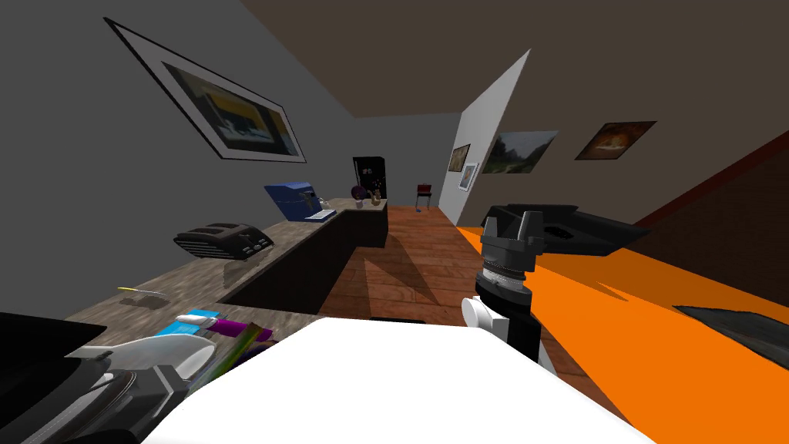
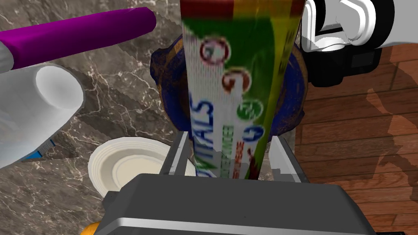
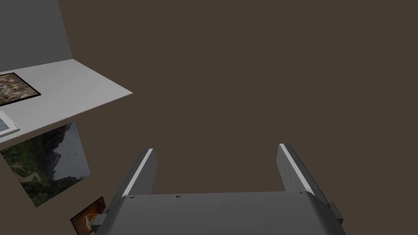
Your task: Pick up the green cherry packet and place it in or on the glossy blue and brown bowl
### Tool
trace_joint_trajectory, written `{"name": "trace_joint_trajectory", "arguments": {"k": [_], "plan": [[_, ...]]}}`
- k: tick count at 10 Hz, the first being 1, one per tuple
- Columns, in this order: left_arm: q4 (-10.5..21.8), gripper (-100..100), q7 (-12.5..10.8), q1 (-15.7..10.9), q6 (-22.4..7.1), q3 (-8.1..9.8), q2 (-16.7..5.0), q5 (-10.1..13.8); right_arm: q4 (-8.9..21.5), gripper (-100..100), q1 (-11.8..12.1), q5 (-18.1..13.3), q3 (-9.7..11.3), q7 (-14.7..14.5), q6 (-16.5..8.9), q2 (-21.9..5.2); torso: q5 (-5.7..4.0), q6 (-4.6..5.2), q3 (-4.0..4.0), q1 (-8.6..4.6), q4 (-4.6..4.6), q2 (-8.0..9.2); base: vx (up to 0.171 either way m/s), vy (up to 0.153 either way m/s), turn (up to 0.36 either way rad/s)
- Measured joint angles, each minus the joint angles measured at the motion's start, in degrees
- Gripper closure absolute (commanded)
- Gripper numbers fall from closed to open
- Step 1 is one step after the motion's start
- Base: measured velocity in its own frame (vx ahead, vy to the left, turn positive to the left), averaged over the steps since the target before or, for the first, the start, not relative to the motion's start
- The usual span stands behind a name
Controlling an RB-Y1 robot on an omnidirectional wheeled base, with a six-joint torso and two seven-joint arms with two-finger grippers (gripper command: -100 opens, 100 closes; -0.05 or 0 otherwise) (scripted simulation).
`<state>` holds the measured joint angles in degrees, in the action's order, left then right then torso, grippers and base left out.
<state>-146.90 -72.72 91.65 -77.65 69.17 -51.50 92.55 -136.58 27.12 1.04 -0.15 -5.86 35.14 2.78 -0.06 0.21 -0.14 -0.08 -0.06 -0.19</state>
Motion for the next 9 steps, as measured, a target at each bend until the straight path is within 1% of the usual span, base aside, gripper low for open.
{"name": "trace_joint_trajectory", "arguments": {"k": [4, 5, 6, 7, 9], "plan": [[0.01, -100, 0.01, -0.01, 0.01, 0.0, -0.01, 0.0, 0.0, 0, -0.01, 0.0, 0.0, 0.0, 0.0, 0.0, -0.02, -0.02, 0.18, -0.06, 0.08, 0.28, 0.0, 0.0, 0.0], [0.01, 0, 0.01, -0.01, 0.01, 0.0, -0.01, 0.0, 0.0, 0, -0.01, 0.0, 0.0, 0.0, 0.0, 0.0, -0.02, -0.02, 0.18, -0.06, 0.08, 0.29, 0.0, 0.0, 0.0], [0.01, -100, 0.01, -0.01, 0.01, 0.0, -0.01, 0.0, 0.0, 0, -0.01, 0.0, 0.0, 0.0, 0.0, 0.0, -0.02, -0.02, 0.18, -0.07, 0.08, 0.29, -0.007, 0.01, -0.001], [-0.16, -100, -0.5, 0.13, -0.19, 1.0, -0.42, 0.8, 0.0, 0, -0.01, 0.0, 0.0, 0.0, 0.0, 0.0, -0.02, -0.01, 0.19, -0.04, 0.08, 0.31, -0.018, 0.021, -0.007], [-0.56, -100, -1.26, 0.92, -1.17, 4.6, -0.64, 3.78, 0.0, 0, -0.01, 0.0, 0.0, 0.0, 0.0, 0.0, 0.0, -0.01, 0.23, 0.03, 0.1, 0.37, -0.024, 0.03, -0.004]]}}
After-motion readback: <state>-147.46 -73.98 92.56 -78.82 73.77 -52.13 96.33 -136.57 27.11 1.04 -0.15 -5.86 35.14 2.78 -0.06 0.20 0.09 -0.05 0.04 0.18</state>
